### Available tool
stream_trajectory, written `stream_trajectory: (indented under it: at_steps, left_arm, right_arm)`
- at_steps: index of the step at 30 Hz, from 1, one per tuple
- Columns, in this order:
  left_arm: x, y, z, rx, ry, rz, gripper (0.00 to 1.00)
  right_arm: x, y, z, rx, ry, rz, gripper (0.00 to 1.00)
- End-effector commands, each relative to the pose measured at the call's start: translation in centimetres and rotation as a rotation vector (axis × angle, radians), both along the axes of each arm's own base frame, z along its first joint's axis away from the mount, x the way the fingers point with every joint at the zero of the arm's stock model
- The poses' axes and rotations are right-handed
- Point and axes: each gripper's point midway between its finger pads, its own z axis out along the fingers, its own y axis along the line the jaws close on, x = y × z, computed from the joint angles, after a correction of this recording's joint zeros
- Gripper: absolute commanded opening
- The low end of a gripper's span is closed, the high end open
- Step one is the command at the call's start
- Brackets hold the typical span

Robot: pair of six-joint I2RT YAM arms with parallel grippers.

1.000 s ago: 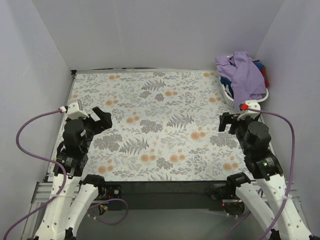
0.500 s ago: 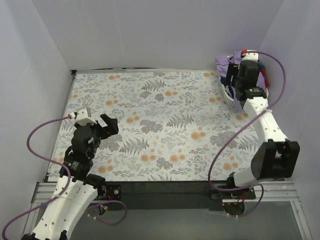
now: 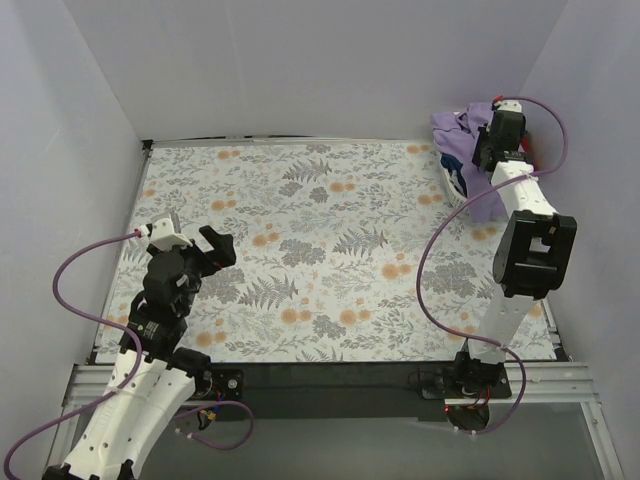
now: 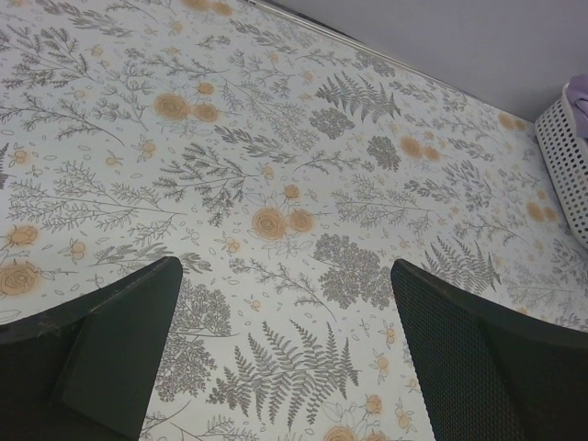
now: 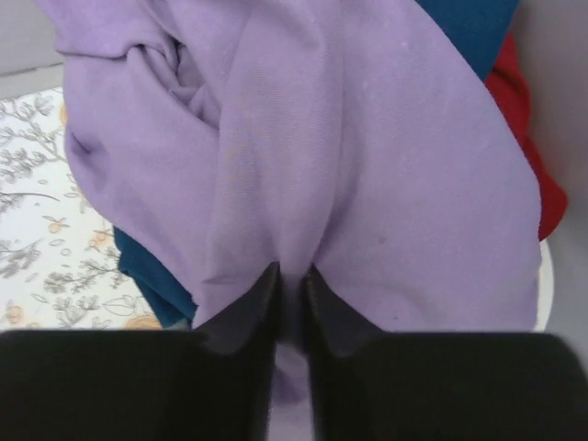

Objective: Fold and stack the t-shirts
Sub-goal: Grab the tshirt from the pile, then move the tshirt to the center of the board

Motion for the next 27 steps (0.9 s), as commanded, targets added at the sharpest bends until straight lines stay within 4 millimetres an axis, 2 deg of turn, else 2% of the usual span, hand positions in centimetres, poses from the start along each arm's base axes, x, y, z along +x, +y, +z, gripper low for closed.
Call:
stream_trajectory:
  at_steps: [1,2,3,4,5,6,8,9,10,12,13,14,15,17,18,20,21,22,24,26,27]
  left_arm:
    - [0.2,0.3,-0.6,0.011,0.01,0.018,0.98]
    - [0.2,0.2,-0.5,0.012,0.009,0.016,0.98]
    - [0.2,0.2,-0.5,0.01,0.009,0.016,0.98]
    - [0.2,0.3,-0.4,0.012,0.005,0.017,0.98]
    - [0.2,0.3,-0.5,0.013,0.007,0.017,0.98]
    - [0.2,0.2,-0.4,0.011,0.005,0.014,0.98]
    - [0.2,0.2,-0.4,0.011,0.003,0.016,0.98]
    - [0.2,0.2,-0.4,0.01,0.005,0.013,0.98]
    - [0.2,0.2,-0.3,0.011,0.003,0.014,0.98]
    - [0.2,0.2,-0.3,0.01,0.002,0.014,0.98]
    - [0.1,0.3,-0.3,0.01,0.001,0.019,0.98]
    - [0.1,0.4,-0.3,0.011,0.0,0.023,0.98]
    - [0.1,0.4,-0.2,0.011,-0.003,0.025,0.98]
    - [0.1,0.5,-0.3,0.012,0.0,0.026,0.98]
    - [0.1,0.5,-0.3,0.013,0.001,0.028,0.98]
    - [0.1,0.5,-0.3,0.011,0.001,0.027,0.98]
    - [0.1,0.5,-0.3,0.01,0.001,0.028,0.98]
    - [0.1,0.5,-0.3,0.01,0.001,0.03,0.98]
    - [0.1,0.4,-0.5,0.01,0.007,0.027,0.98]
    - [0.2,0.4,-0.8,0.007,0.016,0.027,0.98]
    - [0.3,0.2,-0.9,0.0,0.021,0.024,0.98]
  right_arm:
    - [0.7,0.4,5.2,-0.019,-0.115,0.042,0.16]
    - [0.4,0.4,5.8,-0.025,-0.122,0.047,0.1]
    - [-0.3,0.5,8.0,-0.031,-0.163,0.05,0.06]
    - [-0.9,0.8,8.6,-0.033,-0.173,0.06,0.01]
    - [-1.7,1.6,11.1,-0.032,-0.221,0.081,0.01]
    - [-2.2,1.9,12.3,-0.069,-0.237,0.106,0.01]
    - [-3.1,3.9,14.9,-0.119,-0.266,0.166,0.01]
    - [-4.0,4.8,17.2,-0.133,-0.306,0.188,0.01]
    - [-4.6,7.5,17.9,-0.146,-0.304,0.254,0.01]
    - [-6.1,10.3,21.4,-0.169,-0.364,0.319,0.01]
    - [-6.9,13.7,22.1,-0.173,-0.377,0.391,0.01]
    - [-8.0,15.1,23.3,-0.196,-0.395,0.418,0.01]
    - [-9.2,18.8,23.6,-0.187,-0.406,0.494,0.01]
    - [-11.1,22.3,24.1,-0.123,-0.424,0.57,0.01]
    - [-12.6,25.9,23.2,-0.085,-0.412,0.662,0.03]
    - [-14.7,29.9,21.9,0.01,-0.385,0.759,0.06]
    - [-16.5,33.2,19.9,0.044,-0.341,0.851,0.13]
    - [-17.6,35.1,18.8,0.079,-0.31,0.905,0.22]
    - [-20.7,40.0,15.5,0.168,-0.21,1.051,0.47]
    - [-22.2,41.8,12.2,0.196,-0.119,1.106,0.57]
    - [-22.8,42.2,11.2,0.202,-0.09,1.11,0.63]
